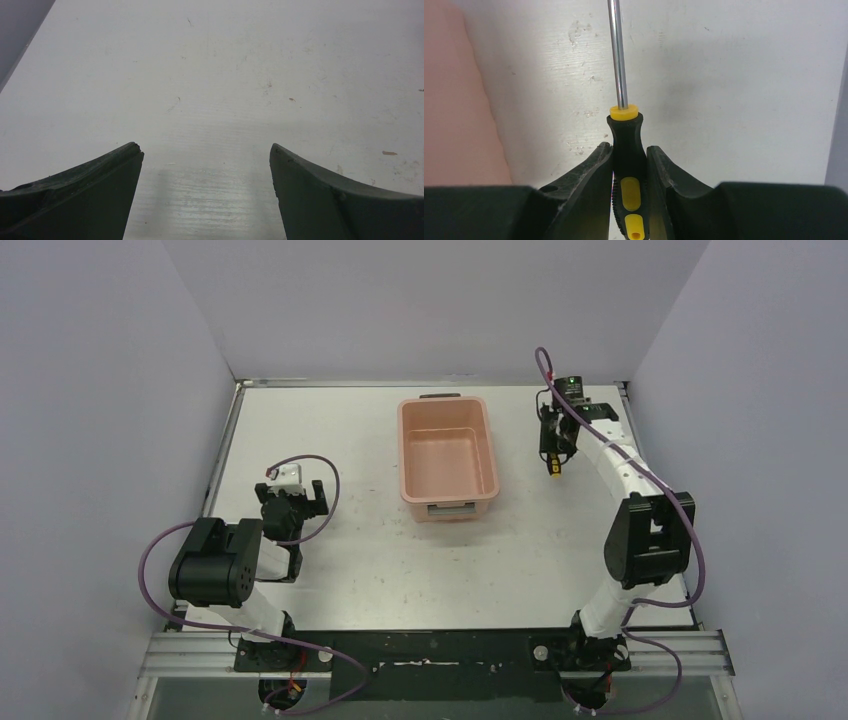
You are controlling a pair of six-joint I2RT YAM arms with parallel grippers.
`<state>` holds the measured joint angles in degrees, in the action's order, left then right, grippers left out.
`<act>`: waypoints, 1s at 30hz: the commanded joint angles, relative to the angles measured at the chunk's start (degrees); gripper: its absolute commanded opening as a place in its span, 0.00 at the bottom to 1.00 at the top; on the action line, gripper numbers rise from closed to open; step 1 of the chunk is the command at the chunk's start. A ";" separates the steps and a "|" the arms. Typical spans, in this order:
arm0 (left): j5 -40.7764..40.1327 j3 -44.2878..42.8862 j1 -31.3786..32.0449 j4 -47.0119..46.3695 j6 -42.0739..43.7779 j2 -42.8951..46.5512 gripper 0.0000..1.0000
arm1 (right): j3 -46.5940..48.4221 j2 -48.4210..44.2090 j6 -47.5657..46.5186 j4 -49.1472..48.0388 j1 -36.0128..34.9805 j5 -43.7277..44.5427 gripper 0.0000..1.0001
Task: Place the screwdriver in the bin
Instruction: Pick up the screwdriver from the center of the board, then place the screwdriver in the bin.
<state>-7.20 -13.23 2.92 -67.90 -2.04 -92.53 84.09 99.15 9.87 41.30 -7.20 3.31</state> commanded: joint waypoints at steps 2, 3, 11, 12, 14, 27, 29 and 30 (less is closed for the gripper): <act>0.35 -1.23 0.07 -1.62 0.53 0.28 0.97 | 3.89 -5.98 1.46 2.12 -0.79 2.74 0.00; 0.35 -1.19 0.07 -1.62 0.50 0.22 0.97 | 4.15 -6.39 1.67 2.26 -0.88 2.57 0.00; 0.34 -1.19 0.05 -1.67 0.54 0.28 0.97 | 7.20 -5.90 3.13 4.81 -4.48 2.06 0.00; 0.38 -1.25 0.05 -1.63 0.55 0.24 0.97 | 7.66 -5.57 3.25 5.19 -5.31 2.13 0.00; 0.35 -1.22 0.07 -1.63 0.54 0.27 0.97 | 8.38 -4.86 3.99 5.60 -6.99 1.72 0.00; 0.35 -1.22 0.06 -1.62 0.55 0.25 0.97 | 15.46 0.94 9.49 6.80 -19.36 0.55 0.00; 0.35 -1.20 0.06 -1.61 0.55 0.24 0.97 | 16.35 2.00 9.93 6.91 -20.85 0.53 0.00; 0.36 -1.26 0.07 -1.63 0.55 0.31 0.97 | 16.70 2.41 10.22 6.82 -21.49 0.48 0.00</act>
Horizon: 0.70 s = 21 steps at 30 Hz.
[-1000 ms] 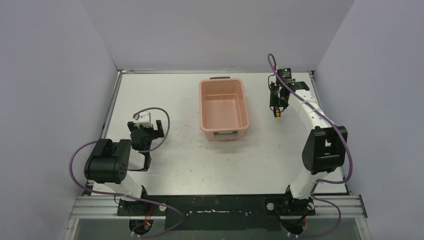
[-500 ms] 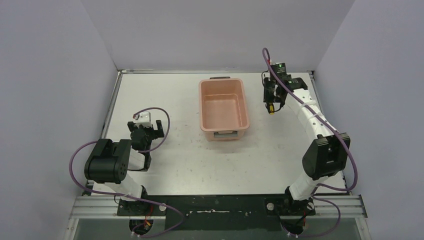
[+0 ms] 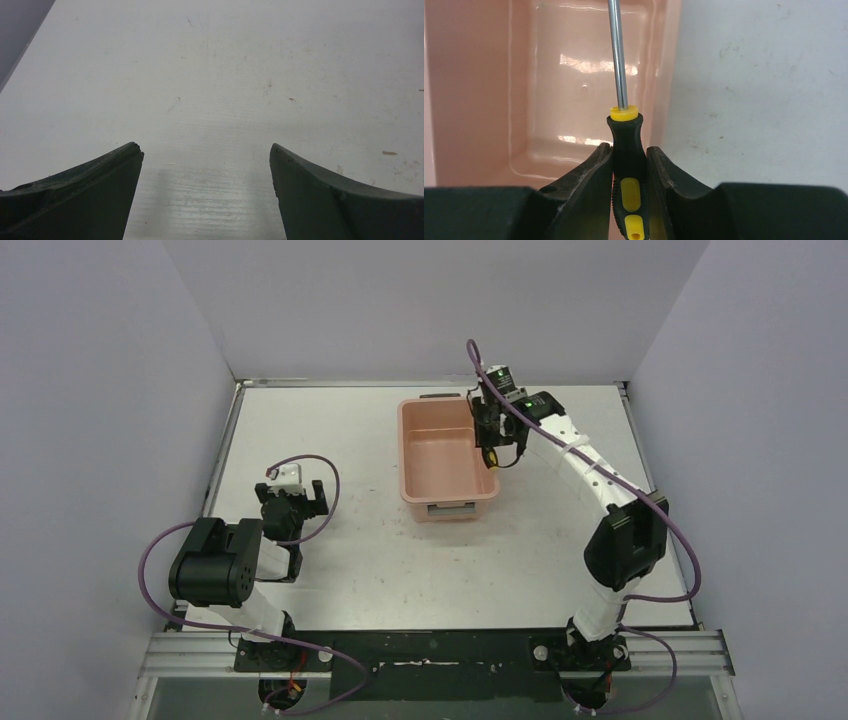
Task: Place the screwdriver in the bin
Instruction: Place the screwdriver in the bin.
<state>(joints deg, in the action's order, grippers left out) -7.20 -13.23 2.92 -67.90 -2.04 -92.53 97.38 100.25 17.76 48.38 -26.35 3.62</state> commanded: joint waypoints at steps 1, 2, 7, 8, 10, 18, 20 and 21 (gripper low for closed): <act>0.37 -1.23 0.06 -1.58 0.51 0.31 0.97 | 3.69 1.68 2.55 -0.42 -2.86 0.09 0.00; 0.35 -1.20 0.07 -1.62 0.52 0.28 0.97 | 4.14 2.04 2.81 -0.52 -3.49 0.00 0.00; 0.35 -1.27 0.07 -1.63 0.55 0.27 0.97 | 5.89 4.08 3.62 -0.79 -5.74 -0.35 0.00; 0.37 -1.23 0.07 -1.65 0.54 0.26 0.97 | 6.01 4.39 3.74 -0.83 -6.15 -0.36 0.00; 0.35 -1.21 0.07 -1.55 0.54 0.30 0.97 | 6.06 5.09 3.90 -1.14 -6.75 -0.43 0.00; 0.35 -1.26 0.07 -1.67 0.55 0.22 0.97 | 1.98 6.50 3.91 -4.33 -7.24 -0.58 0.00; 0.39 -1.22 0.07 -1.62 0.55 0.29 0.97 | 0.62 7.04 3.87 -5.34 -7.40 -0.74 0.00; 0.35 -1.20 0.07 -1.62 0.49 0.32 0.97 | 0.00 7.47 3.82 -5.78 -7.40 -1.01 0.00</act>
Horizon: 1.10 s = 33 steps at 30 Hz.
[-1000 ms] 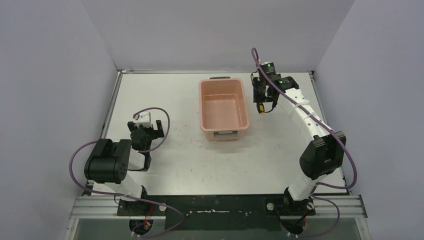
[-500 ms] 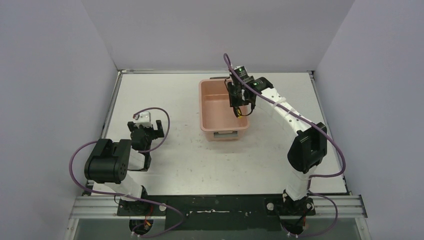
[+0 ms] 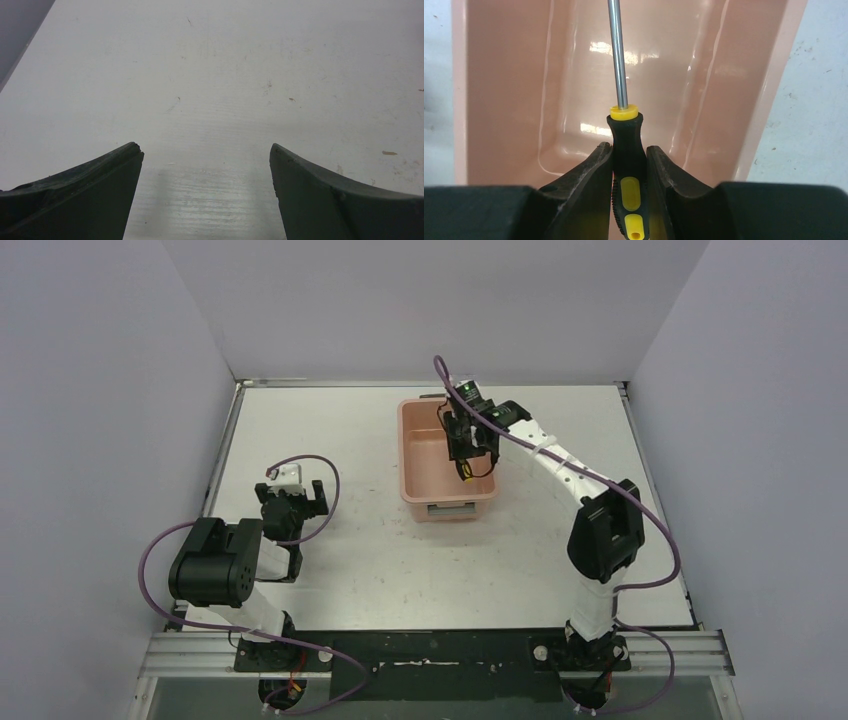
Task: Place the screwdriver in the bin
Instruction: Place the screwdriver in the bin.
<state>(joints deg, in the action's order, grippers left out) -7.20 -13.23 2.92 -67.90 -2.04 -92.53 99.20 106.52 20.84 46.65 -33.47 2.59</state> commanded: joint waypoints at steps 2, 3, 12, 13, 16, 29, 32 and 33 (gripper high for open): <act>0.35 -1.26 0.07 -1.63 0.51 0.28 0.97 | -2.88 2.48 0.69 -4.85 -0.28 -0.04 0.00; 0.37 -1.26 0.07 -1.64 0.53 0.27 0.97 | -3.35 3.05 0.69 -5.21 -0.28 -0.06 0.00; 0.40 -1.25 0.03 -1.57 0.54 0.24 0.97 | -6.21 9.77 0.78 -8.81 -0.60 -0.60 0.00; 0.40 -1.24 0.06 -1.62 0.55 0.26 0.97 | -6.43 10.47 0.78 -9.16 -0.62 -0.46 0.00; 0.40 -1.21 0.07 -1.60 0.52 0.29 0.97 | -7.19 11.91 0.78 -10.68 -0.76 -0.06 0.00; 0.35 -1.19 0.07 -1.62 0.55 0.32 0.97 | -4.61 12.55 1.75 -7.49 -1.58 4.22 0.76; 0.36 -1.26 0.07 -1.62 0.54 0.28 0.97 | -3.83 11.22 1.75 -6.80 -1.92 4.32 0.77; 0.35 -1.20 0.05 -1.62 0.54 0.26 0.97 | -3.51 10.80 1.79 -6.53 -2.06 4.49 0.77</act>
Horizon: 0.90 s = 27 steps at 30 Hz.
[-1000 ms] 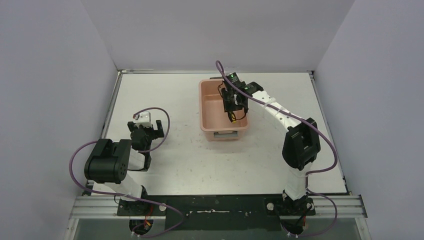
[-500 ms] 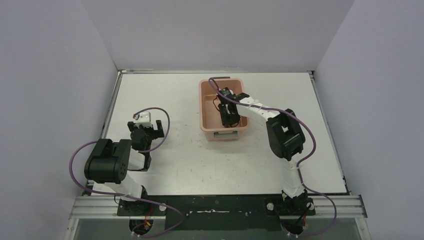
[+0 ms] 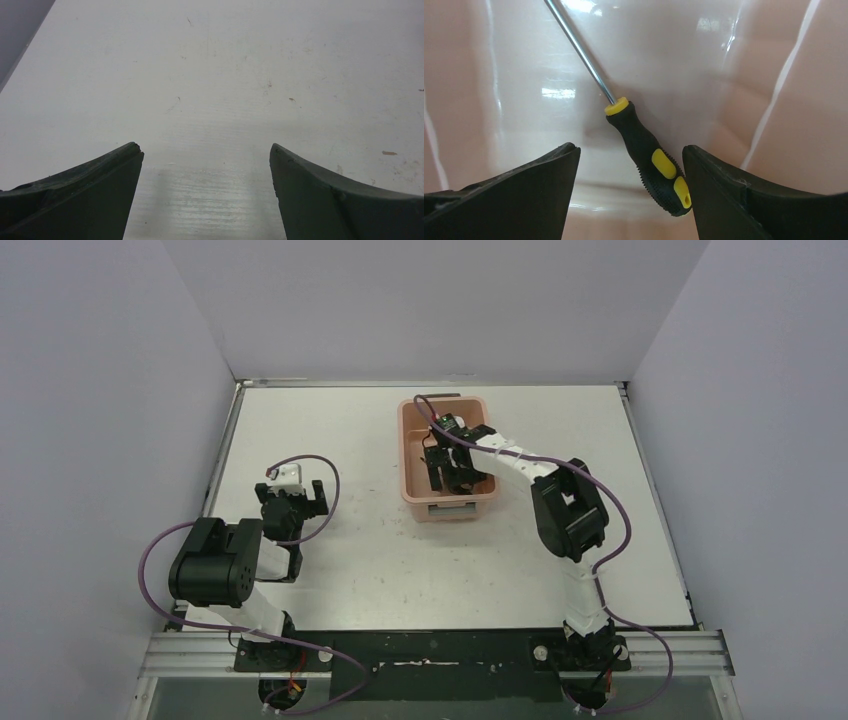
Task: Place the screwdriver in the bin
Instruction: Place the screwdriver in the bin, then reset both arms
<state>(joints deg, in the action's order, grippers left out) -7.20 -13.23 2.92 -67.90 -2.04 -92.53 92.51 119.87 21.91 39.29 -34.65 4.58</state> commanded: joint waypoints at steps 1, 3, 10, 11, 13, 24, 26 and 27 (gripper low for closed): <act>0.35 -1.26 0.07 -1.61 0.55 0.28 0.97 | 3.49 -2.93 0.76 1.18 -1.00 2.50 0.77; 0.35 -1.25 0.07 -1.64 0.54 0.30 0.97 | 4.53 -3.80 0.94 2.07 -1.32 2.81 0.77; 0.35 -1.27 0.07 -1.62 0.53 0.22 0.97 | 8.88 -8.10 1.36 5.49 -2.14 3.94 0.78; 0.34 -1.19 0.07 -1.63 0.50 0.28 0.97 | 9.55 -8.60 1.38 6.00 -2.23 3.95 0.78; 0.35 -1.24 0.06 -1.67 0.51 0.24 0.97 | 10.82 -9.43 1.54 7.21 -2.34 3.95 0.78; 0.35 -1.24 0.07 -1.67 0.52 0.25 0.97 | 16.59 -12.67 1.47 12.19 -2.44 5.01 0.79; 0.34 -1.26 0.05 -1.67 0.54 0.31 0.97 | 16.81 -13.05 1.23 12.42 -2.44 5.20 0.79; 0.35 -1.27 0.02 -1.63 0.55 0.30 0.97 | 16.90 -13.16 1.01 12.52 -2.44 5.42 0.79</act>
<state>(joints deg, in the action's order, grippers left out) -7.20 -13.23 2.92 -67.90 -2.04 -92.53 106.83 110.21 23.03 49.93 -36.80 7.79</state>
